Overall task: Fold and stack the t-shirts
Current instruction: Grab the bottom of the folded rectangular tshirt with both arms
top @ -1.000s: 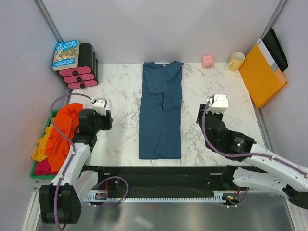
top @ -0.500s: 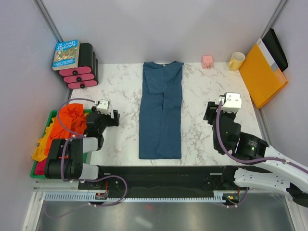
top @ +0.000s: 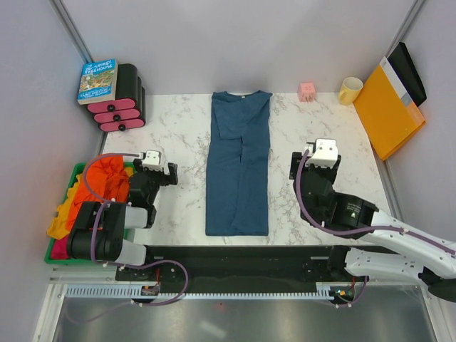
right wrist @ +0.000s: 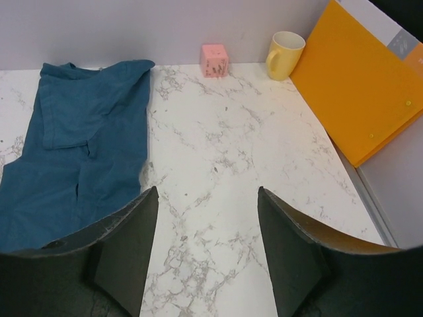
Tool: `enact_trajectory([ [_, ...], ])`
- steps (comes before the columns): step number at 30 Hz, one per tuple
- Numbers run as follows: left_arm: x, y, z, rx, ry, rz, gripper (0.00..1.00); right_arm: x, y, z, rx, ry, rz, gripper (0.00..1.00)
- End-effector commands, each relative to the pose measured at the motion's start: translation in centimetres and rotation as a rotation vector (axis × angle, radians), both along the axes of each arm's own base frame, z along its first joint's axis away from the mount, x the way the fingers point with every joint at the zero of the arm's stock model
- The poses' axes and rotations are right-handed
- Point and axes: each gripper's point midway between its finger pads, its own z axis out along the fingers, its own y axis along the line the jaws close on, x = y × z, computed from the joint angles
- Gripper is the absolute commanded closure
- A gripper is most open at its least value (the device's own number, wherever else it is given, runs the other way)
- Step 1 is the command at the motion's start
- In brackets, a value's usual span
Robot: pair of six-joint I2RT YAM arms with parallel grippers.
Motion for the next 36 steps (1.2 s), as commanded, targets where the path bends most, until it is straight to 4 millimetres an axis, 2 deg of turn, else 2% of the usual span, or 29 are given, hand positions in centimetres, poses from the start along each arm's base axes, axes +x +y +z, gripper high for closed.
enact_trajectory([
  [1,1.0,1.3,1.5,-0.026,-0.049,0.082,0.0,-0.3,-0.6,-1.6,0.042,-0.011,-0.026,0.29],
  [3,1.0,1.3,1.5,-0.025,-0.05,0.083,0.0,-0.4,-0.4,-2.6,0.081,-0.009,-0.014,0.27],
  [4,1.0,1.3,1.5,-0.026,-0.05,0.084,0.0,-0.4,-0.2,-3.8,0.08,0.005,-0.006,0.27],
  [8,1.0,1.3,1.5,-0.025,-0.05,0.082,0.0,-0.4,1.2,-5.8,0.153,0.034,0.035,0.25],
  [15,1.0,1.2,1.6,-0.025,-0.052,0.08,0.0,-0.9,5.3,-8.9,0.178,0.176,0.202,0.25],
  [22,1.1,1.0,1.5,-0.031,-0.048,0.064,0.0,-1.3,4.2,-10.6,0.064,0.248,0.161,0.24],
  [26,1.1,1.3,1.5,-0.046,-0.041,0.06,0.0,-1.9,3.5,-10.8,0.087,0.269,0.165,0.19],
  [27,0.7,0.1,1.6,-0.009,-0.06,0.01,0.0,-2.2,3.2,-10.4,0.119,0.258,0.172,0.18],
  [28,0.3,0.4,1.8,0.021,-0.083,0.053,0.0,-2.4,3.0,-10.2,0.143,0.251,0.172,0.17],
  [29,-0.1,-0.5,3.1,0.033,-0.128,0.027,0.0,-2.4,2.8,-10.0,0.168,0.241,0.17,0.16],
  [30,-0.6,-1.1,3.3,0.044,-0.124,0.028,0.0,-2.6,2.3,-9.9,0.184,0.227,0.17,0.16],
  [31,-0.7,2.0,3.6,0.089,-0.082,0.279,0.0,-2.6,2.1,-9.9,0.187,0.222,0.167,0.16],
  [32,-0.8,1.6,3.5,0.062,-0.004,0.35,0.0,-2.7,1.9,-9.8,0.188,0.217,0.162,0.16],
  [33,1.0,-0.3,7.6,0.043,-0.022,0.336,0.0,-2.7,1.6,-10.0,0.185,0.213,0.154,0.16],
  [34,-0.5,-0.6,4.4,0.095,0.187,0.337,0.0,-2.7,1.5,-10.3,0.181,0.216,0.149,0.15],
  [35,-0.6,-1.9,4.7,0.004,0.247,0.351,0.0,-2.7,1.5,-10.4,0.178,0.217,0.147,0.15],
  [36,0.4,-4.6,7.9,-0.057,0.251,0.308,0.0,-2.7,1.5,-10.8,0.167,0.228,0.146,0.15],
])
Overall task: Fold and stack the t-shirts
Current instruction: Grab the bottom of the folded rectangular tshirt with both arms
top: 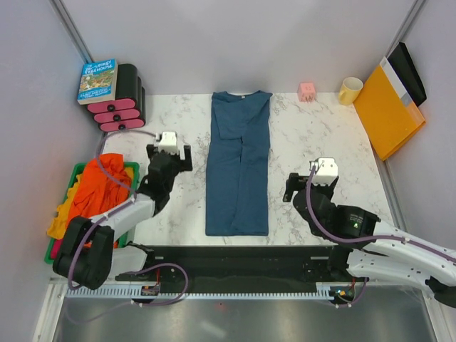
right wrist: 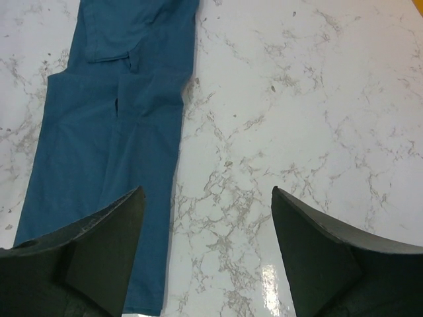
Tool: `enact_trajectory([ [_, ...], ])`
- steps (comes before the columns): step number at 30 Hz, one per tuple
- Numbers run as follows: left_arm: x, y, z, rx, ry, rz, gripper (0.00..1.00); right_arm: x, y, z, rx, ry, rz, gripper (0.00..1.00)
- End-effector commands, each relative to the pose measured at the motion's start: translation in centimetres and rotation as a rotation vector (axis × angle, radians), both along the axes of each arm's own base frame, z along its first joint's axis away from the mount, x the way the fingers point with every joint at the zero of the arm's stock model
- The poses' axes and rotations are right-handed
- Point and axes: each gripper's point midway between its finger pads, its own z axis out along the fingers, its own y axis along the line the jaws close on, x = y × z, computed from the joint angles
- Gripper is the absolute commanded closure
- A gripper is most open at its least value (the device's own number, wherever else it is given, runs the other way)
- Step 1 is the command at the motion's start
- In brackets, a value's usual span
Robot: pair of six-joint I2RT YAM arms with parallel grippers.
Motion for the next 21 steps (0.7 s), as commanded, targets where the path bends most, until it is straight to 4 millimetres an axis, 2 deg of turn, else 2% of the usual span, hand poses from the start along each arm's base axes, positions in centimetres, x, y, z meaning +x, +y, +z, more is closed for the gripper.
enact_trajectory([
  [1,-2.8,-2.6,1.9,-0.067,0.36,0.1,0.0,-0.1,-0.1,-1.4,-0.031,0.023,-0.014,0.14],
  [2,-3.6,-4.4,2.2,-0.097,0.415,0.037,0.0,-0.1,0.0,-1.4,-0.039,0.026,-0.012,0.14],
  [3,-4.6,-7.1,3.2,-0.123,0.445,-0.056,0.0,0.0,0.1,-1.6,-0.059,0.032,-0.012,0.14],
  [4,-6.3,-8.5,3.1,-0.166,0.495,-0.114,0.01,0.2,0.1,-1.6,-0.068,0.031,-0.023,0.13],
  [5,-7.9,-9.6,3.3,-0.293,0.515,-0.072,0.0,0.3,0.1,-1.5,-0.076,0.031,-0.032,0.13],
  [6,-9.8,-8.4,0.6,-0.355,0.57,0.023,0.0,0.4,0.1,-1.8,-0.092,0.036,-0.044,0.13],
  [7,-11.2,-7.5,0.8,-0.478,0.554,0.1,0.0,0.4,0.3,-2.0,-0.093,0.041,-0.044,0.15],
  [8,-12.9,-7.2,-0.6,-0.649,0.615,0.212,0.0,0.5,0.5,-2.0,-0.085,0.045,-0.042,0.16],
  [9,-14.8,-7.0,-3.3,-0.684,0.673,0.209,0.0,0.4,0.8,-2.1,-0.082,0.05,-0.031,0.16],
  [10,-15.8,-8.8,-1.6,-0.797,0.661,0.081,0.0,0.3,1.3,-2.4,-0.066,0.065,-0.012,0.18],
  [11,-16.1,-9.3,-1.3,-0.842,0.647,0.044,0.0,0.3,1.7,-2.4,-0.046,0.067,0.003,0.2],
  [12,-16.9,-9.1,-2.1,-0.859,0.667,0.046,0.0,0.2,2.0,-2.6,-0.033,0.071,0.016,0.22],
  [13,-17.3,-9.1,-2.0,-0.88,0.673,0.055,0.0,0.2,2.2,-2.8,-0.025,0.075,0.024,0.25],
  [15,-17.8,-9.2,-1.1,-0.888,0.694,0.049,0.0,0.0,2.6,-3.3,-0.003,0.089,0.034,0.27],
  [16,-17.4,-9.6,0.6,-0.885,0.685,0.025,0.0,-0.1,2.9,-3.6,0.007,0.103,0.042,0.28],
  [19,-17.8,-9.5,1.4,-0.83,0.711,0.048,0.0,-0.4,3.6,-4.5,0.013,0.138,0.064,0.3],
  [21,-18.6,-13.1,2.7,-0.869,0.756,-0.21,0.0,-0.5,4.0,-5.1,0.021,0.157,0.071,0.31],
])
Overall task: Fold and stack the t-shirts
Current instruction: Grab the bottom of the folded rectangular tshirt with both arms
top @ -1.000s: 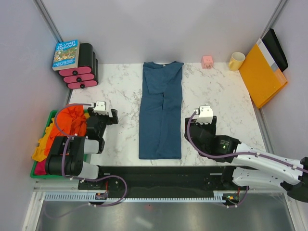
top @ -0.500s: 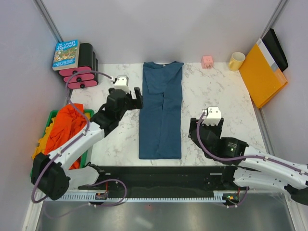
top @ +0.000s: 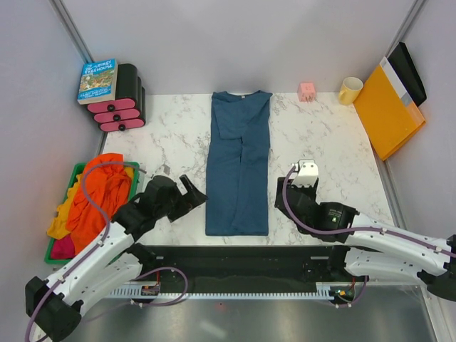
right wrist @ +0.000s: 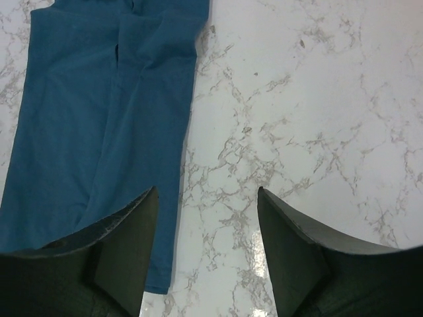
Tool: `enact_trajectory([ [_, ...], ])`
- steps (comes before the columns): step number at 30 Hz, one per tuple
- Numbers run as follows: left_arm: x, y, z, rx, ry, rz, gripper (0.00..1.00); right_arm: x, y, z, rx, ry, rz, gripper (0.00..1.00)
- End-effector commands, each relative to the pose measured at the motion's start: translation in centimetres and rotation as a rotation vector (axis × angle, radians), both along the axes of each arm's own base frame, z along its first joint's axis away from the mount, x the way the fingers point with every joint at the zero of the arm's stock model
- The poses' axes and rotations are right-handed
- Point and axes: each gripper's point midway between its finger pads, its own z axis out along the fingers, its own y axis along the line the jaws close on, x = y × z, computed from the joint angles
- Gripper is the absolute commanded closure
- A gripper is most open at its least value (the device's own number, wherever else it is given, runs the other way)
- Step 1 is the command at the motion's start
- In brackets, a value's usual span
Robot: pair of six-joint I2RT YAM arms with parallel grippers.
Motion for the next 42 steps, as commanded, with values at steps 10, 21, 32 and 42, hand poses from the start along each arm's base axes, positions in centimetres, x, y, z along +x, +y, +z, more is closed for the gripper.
enact_trajectory([
  [10,-0.9,-1.6,-4.4,0.102,0.114,-0.163,0.01,-1.3,4.2,-5.3,0.064,0.168,0.095,0.3],
  [21,-1.9,-1.7,-8.1,0.174,0.235,-0.171,0.37,-1.5,4.0,-6.7,0.075,0.183,0.079,0.31],
  [32,-3.5,-4.0,-9.0,0.216,0.227,-0.258,0.45,-1.6,4.9,-8.3,0.075,0.22,0.087,0.31],
  [42,-4.6,-4.0,-10.3,0.234,0.268,-0.271,0.98,-2.1,4.7,-9.8,0.079,0.255,0.071,0.31],
])
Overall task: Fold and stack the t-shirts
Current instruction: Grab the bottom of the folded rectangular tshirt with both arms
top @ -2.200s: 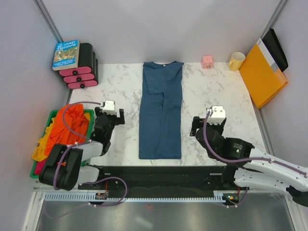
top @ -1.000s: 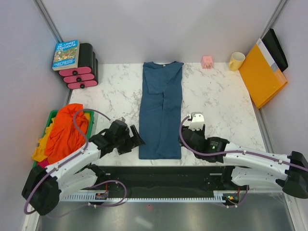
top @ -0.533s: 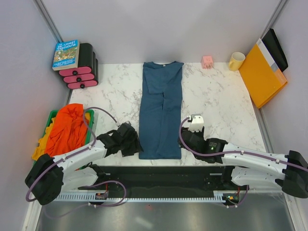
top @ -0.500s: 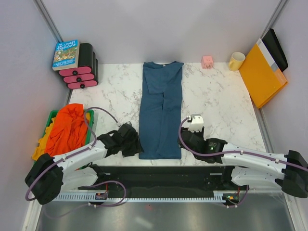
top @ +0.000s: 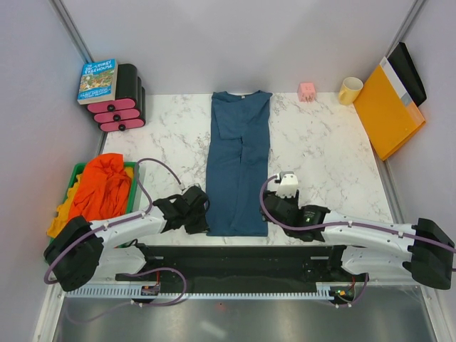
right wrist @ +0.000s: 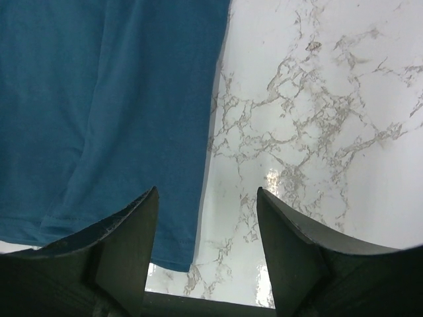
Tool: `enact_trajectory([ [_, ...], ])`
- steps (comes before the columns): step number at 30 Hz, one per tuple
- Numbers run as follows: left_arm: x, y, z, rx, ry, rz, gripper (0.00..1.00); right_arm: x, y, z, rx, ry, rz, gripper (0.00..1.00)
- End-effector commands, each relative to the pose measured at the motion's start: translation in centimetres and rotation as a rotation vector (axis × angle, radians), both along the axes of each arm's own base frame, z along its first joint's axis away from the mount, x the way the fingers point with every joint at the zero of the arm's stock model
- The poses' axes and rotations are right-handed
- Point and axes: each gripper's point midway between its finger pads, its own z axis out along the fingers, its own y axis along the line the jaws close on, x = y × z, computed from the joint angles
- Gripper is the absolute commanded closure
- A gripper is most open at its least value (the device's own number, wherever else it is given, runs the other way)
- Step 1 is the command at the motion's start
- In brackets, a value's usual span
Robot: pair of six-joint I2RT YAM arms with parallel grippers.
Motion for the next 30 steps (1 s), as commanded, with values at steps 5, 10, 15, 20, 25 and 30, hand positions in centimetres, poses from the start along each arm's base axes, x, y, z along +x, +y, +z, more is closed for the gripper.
enact_trajectory([
  [5,-0.1,0.0,-0.3,-0.007,-0.011,0.021,0.98,-1.4,0.8,-2.7,0.07,0.076,0.006,0.3],
  [10,-0.3,0.1,-0.5,0.003,-0.001,0.01,0.98,-2.9,1.6,-5.2,0.125,0.163,0.011,0.3],
  [15,-0.2,-0.1,-0.4,0.003,-0.005,-0.001,0.98,-3.6,1.8,-6.3,0.131,0.179,0.011,0.33],
  [20,0.0,-0.3,-0.2,0.001,-0.012,-0.008,0.98,-4.2,2.4,-7.1,0.133,0.196,0.026,0.34],
  [25,-0.1,-0.3,-0.2,0.004,-0.008,-0.019,0.98,-5.3,2.2,-8.6,0.123,0.244,0.006,0.42],
  [30,-0.1,-0.3,-0.1,0.001,-0.012,-0.018,0.98,-6.5,1.1,-9.8,0.132,0.269,-0.037,0.55],
])
